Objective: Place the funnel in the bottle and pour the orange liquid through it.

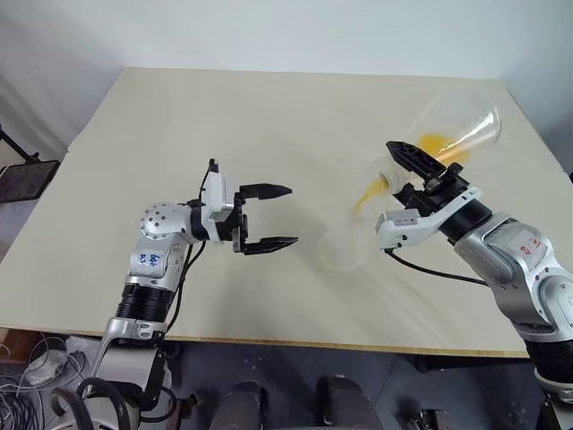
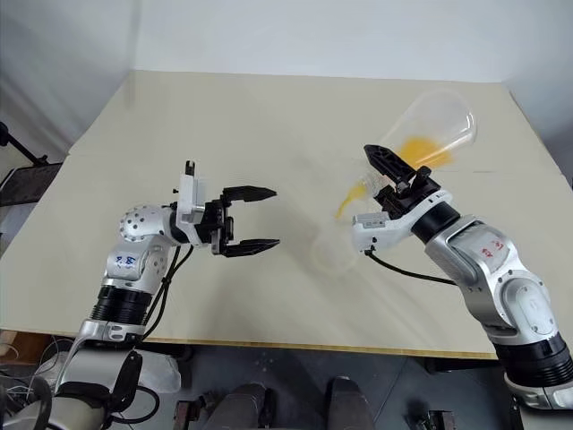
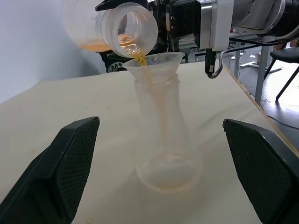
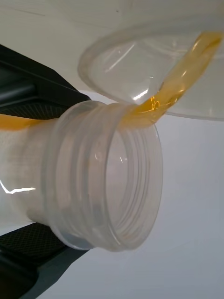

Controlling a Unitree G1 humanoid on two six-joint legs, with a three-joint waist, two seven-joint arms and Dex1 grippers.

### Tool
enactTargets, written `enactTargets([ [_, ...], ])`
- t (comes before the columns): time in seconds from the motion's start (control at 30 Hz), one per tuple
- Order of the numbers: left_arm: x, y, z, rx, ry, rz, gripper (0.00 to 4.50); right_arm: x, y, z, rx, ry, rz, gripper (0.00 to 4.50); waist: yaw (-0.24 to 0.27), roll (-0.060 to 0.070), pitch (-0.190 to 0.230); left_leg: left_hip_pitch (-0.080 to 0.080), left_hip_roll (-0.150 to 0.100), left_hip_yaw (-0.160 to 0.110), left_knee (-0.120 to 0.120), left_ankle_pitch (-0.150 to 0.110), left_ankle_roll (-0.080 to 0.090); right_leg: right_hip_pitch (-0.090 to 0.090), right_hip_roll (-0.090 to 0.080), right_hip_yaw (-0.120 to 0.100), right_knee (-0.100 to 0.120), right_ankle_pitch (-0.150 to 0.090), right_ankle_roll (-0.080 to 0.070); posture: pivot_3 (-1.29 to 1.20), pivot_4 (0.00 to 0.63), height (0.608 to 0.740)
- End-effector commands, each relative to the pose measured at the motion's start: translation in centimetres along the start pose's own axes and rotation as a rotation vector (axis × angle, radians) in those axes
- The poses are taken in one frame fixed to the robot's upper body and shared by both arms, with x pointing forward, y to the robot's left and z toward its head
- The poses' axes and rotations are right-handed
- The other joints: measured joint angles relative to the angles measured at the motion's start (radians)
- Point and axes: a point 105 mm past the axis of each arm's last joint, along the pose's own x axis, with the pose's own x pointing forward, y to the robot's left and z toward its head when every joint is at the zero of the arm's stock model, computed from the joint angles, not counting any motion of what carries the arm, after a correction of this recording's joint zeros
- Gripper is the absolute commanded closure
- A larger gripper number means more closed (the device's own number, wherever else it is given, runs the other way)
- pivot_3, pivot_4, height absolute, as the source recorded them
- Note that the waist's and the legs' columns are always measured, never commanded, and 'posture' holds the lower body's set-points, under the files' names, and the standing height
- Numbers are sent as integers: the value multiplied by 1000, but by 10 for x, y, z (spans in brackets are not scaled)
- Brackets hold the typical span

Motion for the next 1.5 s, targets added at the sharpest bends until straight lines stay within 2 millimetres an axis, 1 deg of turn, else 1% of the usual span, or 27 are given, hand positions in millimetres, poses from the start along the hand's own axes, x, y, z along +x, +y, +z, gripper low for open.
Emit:
enactTargets([
  [0.03, 1, 0, 7, 22, -22, 3, 0, -3, -22, -7, -61, 13, -76, 2037, 0, 0, 0, 0, 0, 0, 0, 0, 0, 0, 0, 0, 0, 0, 0, 0, 150, 740],
  [0.3, 1, 0, 7, 23, -22, 6, 0, -4, -22, -8, -68, 9, -76, 2037, 0, 0, 0, 0, 0, 0, 0, 0, 0, 0, 0, 0, 0, 0, 0, 0, 150, 740],
  [1.5, 1, 0, 7, 18, -23, 10, 0, -4, -24, -7, -202, -50, -79, 2037, 0, 0, 0, 0, 0, 0, 0, 0, 0, 0, 0, 0, 0, 0, 0, 0, 150, 740],
])
